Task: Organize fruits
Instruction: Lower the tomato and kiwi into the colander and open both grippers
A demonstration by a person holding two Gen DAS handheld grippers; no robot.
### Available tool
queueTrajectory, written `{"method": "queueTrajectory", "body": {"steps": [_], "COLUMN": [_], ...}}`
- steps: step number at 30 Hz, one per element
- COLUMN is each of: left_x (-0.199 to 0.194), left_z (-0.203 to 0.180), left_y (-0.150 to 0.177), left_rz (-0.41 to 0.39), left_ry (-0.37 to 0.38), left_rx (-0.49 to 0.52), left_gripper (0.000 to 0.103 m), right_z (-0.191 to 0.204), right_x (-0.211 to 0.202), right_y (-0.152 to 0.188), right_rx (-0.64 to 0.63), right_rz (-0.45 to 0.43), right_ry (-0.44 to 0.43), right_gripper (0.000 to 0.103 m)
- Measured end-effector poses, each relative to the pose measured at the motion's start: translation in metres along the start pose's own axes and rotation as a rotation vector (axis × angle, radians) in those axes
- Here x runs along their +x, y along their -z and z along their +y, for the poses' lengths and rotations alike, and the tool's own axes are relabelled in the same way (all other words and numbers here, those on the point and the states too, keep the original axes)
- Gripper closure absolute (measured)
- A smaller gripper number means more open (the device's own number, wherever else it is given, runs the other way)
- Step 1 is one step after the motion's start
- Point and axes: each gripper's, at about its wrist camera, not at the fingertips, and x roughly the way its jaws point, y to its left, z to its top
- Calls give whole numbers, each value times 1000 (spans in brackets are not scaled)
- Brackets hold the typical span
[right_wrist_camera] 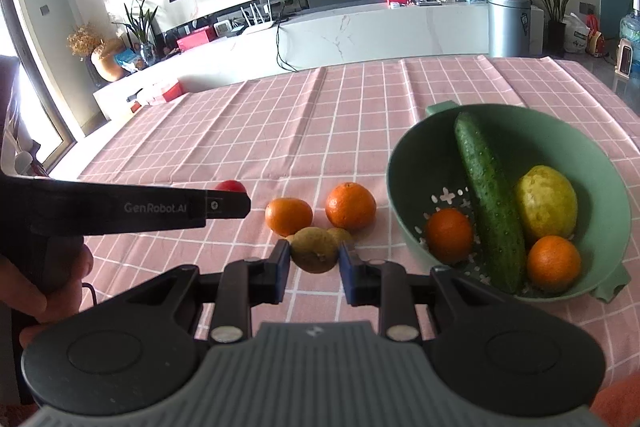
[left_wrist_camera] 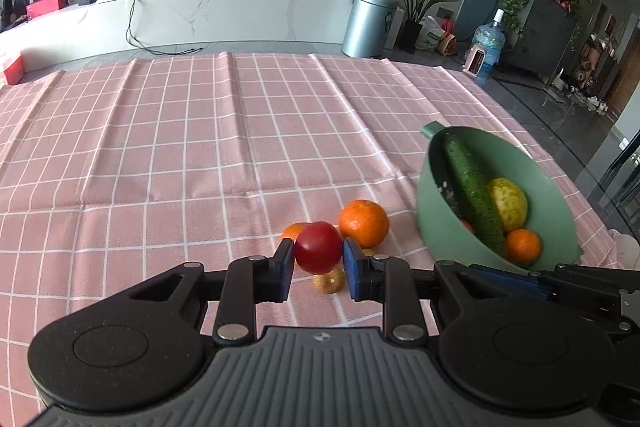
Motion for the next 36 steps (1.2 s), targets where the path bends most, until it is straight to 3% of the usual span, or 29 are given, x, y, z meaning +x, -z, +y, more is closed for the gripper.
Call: {"method": "queueTrajectory", "body": {"steps": [5, 11, 16, 21, 30, 36], "left_x": [-7, -3, 16, 37, 69, 84], "left_z": [-27, -68, -106, -129, -130, -133], "left_y": [-9, -28, -38, -38, -43, -42], "left_rz": [-12, -1, 65, 136, 282, 337], "left_ry": [65, 136, 162, 153, 150, 150], "left_rx": [10, 80, 162, 227, 252, 266], "left_gripper": [74, 74, 74, 74, 74, 74], "right_z": [-12, -45, -72, -93, -113, -116], "right_x": [-24, -45, -43, -30, 0, 14], "right_y": [-6, -17, -25, -34, -40, -42], "right_rx": [-9, -12, -42, -61, -29, -41], "right_rz": [-15, -2, 71, 166, 324, 400], "right_ry": [2, 64, 112, 93, 15, -2], "right_gripper": [81, 81, 81, 81, 81, 81]}}
